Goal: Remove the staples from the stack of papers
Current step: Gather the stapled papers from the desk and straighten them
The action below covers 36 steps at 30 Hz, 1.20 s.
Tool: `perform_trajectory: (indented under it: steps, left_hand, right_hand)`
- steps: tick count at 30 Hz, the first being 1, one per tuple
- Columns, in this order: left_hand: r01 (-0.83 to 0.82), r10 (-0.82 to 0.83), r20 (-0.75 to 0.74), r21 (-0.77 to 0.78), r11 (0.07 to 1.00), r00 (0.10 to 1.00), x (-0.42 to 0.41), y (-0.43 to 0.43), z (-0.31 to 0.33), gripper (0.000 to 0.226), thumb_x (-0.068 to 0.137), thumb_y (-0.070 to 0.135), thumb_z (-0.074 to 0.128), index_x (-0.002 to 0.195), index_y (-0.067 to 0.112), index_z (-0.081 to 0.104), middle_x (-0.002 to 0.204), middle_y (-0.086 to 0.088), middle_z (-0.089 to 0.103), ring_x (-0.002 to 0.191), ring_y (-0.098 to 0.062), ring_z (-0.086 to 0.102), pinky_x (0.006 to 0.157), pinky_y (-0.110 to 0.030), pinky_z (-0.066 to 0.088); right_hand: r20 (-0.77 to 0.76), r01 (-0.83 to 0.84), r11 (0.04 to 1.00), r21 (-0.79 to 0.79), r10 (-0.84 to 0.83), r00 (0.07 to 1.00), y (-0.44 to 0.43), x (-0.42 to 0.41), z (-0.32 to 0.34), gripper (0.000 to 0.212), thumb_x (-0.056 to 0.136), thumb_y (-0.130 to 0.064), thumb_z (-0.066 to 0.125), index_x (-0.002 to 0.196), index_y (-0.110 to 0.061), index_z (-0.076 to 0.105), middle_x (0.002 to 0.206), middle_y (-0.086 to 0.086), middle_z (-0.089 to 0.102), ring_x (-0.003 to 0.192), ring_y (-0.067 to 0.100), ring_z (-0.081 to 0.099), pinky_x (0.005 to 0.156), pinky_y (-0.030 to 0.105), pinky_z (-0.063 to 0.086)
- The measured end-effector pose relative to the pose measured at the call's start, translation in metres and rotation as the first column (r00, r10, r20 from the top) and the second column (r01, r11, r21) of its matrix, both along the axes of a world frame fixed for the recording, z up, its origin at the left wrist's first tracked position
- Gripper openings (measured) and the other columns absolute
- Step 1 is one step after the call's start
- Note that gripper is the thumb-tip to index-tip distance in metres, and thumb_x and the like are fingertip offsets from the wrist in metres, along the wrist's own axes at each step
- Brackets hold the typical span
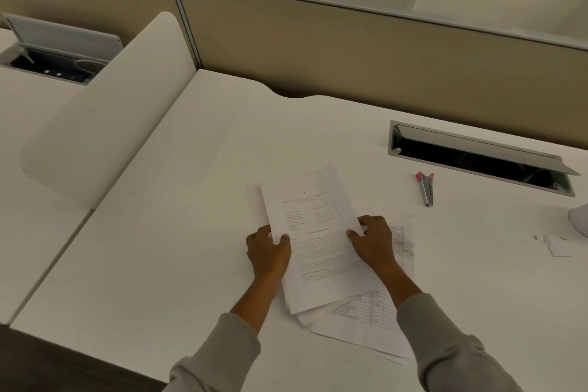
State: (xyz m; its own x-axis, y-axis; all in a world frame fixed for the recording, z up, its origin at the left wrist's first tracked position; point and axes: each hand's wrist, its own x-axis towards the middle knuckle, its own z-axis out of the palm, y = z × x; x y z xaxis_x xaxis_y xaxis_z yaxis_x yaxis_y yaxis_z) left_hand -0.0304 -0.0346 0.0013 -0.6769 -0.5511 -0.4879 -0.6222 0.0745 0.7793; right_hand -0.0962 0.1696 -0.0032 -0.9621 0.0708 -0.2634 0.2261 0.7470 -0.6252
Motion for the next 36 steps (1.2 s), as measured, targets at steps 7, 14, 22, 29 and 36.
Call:
perform_trajectory:
  steps: [7,14,22,29,36]
  left_hand:
    - [-0.033,0.041,0.124,-0.060,0.998,0.991,-0.004,0.009,0.002,0.047,0.087,0.030,0.073,0.130,0.019,0.057,0.145,-0.010,0.029,0.126,-0.034,0.040,0.097,-0.050,0.051]
    - [-0.171,0.165,0.070,0.084,0.982,0.984,-0.009,0.002,0.012,0.076,0.090,0.017,0.071,0.152,0.010,0.027,0.147,-0.014,0.043,0.124,-0.031,0.053,0.092,-0.038,0.047]
    - [-0.072,0.072,0.004,0.140,0.988,0.997,-0.007,-0.005,0.016,0.022,0.094,0.011,0.063,0.116,0.011,0.064,0.107,-0.003,0.070,0.084,-0.015,0.063,0.068,-0.025,0.048]
    - [0.083,-0.009,-0.191,0.383,0.920,0.981,-0.018,-0.007,0.033,0.027,0.097,0.020,0.064,0.123,0.026,0.062,0.111,0.000,0.073,0.098,-0.017,0.070,0.076,-0.036,0.060]
    - [0.299,-0.166,-0.260,0.654,0.694,0.951,-0.016,0.015,0.045,0.045,0.091,0.018,0.072,0.134,0.025,0.059,0.124,-0.002,0.071,0.112,-0.024,0.069,0.096,-0.045,0.056]
  right_hand:
    - [0.069,0.021,0.996,0.083,-0.026,0.997,-0.013,0.003,-0.005,0.056,0.084,-0.028,0.074,0.133,-0.012,0.050,0.136,0.008,0.044,0.125,0.031,0.045,0.104,0.056,0.039]
    - [0.022,0.058,0.994,-0.090,-0.056,0.998,-0.010,0.002,0.002,0.058,0.080,-0.013,0.079,0.129,-0.009,0.047,0.119,0.007,0.058,0.103,0.021,0.058,0.082,0.024,0.044]
    - [0.033,0.067,0.947,-0.315,-0.060,0.998,0.004,0.004,0.019,0.034,0.087,-0.017,0.073,0.119,-0.012,0.063,0.113,0.000,0.070,0.103,0.018,0.067,0.088,0.029,0.053]
    - [0.096,0.095,0.815,-0.572,-0.049,0.994,0.041,0.016,0.066,0.033,0.089,-0.008,0.069,0.121,-0.014,0.060,0.112,0.003,0.072,0.097,0.022,0.072,0.084,0.044,0.060]
    - [0.181,0.102,0.724,-0.682,0.032,0.983,0.068,0.039,0.086,0.050,0.088,-0.006,0.070,0.132,-0.020,0.050,0.122,0.004,0.069,0.104,0.027,0.070,0.087,0.049,0.058]
